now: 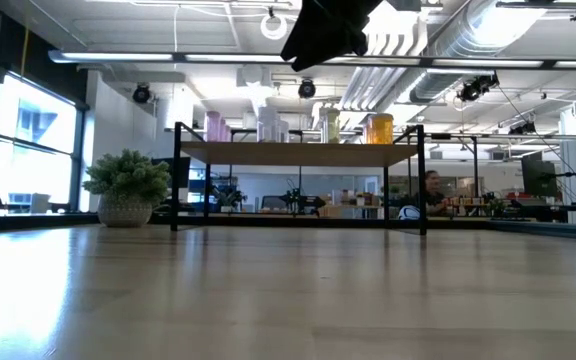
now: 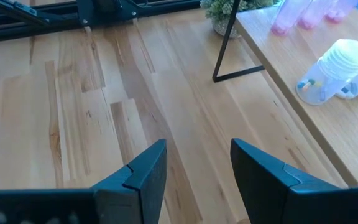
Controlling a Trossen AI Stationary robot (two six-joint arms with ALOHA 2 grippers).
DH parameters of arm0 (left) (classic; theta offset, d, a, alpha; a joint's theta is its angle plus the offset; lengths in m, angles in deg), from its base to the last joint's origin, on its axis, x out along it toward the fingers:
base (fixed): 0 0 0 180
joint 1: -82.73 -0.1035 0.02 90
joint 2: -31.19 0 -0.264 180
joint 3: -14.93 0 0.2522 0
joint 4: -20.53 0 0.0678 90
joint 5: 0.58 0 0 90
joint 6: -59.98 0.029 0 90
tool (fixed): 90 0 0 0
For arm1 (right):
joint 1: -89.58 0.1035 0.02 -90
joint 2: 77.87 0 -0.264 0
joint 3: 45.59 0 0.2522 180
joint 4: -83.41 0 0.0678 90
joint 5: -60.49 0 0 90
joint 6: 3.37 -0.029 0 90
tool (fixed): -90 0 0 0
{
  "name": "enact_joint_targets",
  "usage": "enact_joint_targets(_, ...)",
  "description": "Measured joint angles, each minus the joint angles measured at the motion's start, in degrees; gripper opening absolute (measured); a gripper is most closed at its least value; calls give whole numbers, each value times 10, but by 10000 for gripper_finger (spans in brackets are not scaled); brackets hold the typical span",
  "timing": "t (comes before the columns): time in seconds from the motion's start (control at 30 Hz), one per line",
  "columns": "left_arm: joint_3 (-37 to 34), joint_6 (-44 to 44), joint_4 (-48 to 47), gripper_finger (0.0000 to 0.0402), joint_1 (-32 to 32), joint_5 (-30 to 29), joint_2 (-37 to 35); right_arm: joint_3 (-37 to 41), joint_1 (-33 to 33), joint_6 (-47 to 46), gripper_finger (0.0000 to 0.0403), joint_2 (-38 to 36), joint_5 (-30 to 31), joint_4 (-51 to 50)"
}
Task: Pick and place medicine bottles onto shelf by color
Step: Put the orange pill bottle on the shelf aligned with the other orange pill bottles
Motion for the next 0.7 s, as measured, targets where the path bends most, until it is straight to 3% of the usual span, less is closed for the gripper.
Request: enact_joint_targets(0.7,0,-37,60,303,28,26,118,0,0,-5,169,0,0,-4)
